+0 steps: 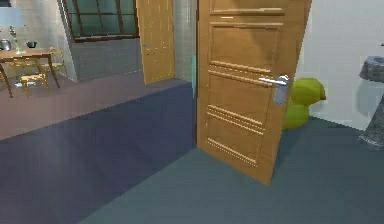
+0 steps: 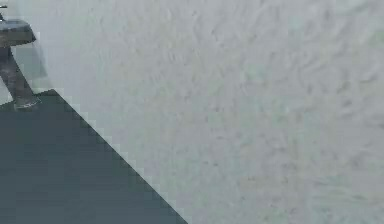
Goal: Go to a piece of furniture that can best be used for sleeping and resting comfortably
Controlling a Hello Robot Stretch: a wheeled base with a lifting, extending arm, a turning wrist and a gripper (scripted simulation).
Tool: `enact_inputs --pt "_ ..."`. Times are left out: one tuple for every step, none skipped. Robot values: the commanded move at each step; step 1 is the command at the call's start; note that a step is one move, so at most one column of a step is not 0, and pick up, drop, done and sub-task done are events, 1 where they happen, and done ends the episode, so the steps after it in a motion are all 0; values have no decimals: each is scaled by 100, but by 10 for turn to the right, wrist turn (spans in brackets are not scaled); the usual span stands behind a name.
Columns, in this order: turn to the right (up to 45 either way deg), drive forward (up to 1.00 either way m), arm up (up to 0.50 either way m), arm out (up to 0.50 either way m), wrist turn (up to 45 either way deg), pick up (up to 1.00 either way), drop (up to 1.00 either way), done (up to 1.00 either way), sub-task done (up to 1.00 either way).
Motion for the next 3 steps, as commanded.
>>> enact_inputs --pt "-210 0 0 0 0 0 0 0 0" --pt "0 90 0 0 0 0 0 0 0" --pt "-420 0 0 0 0 0 0 0 0"
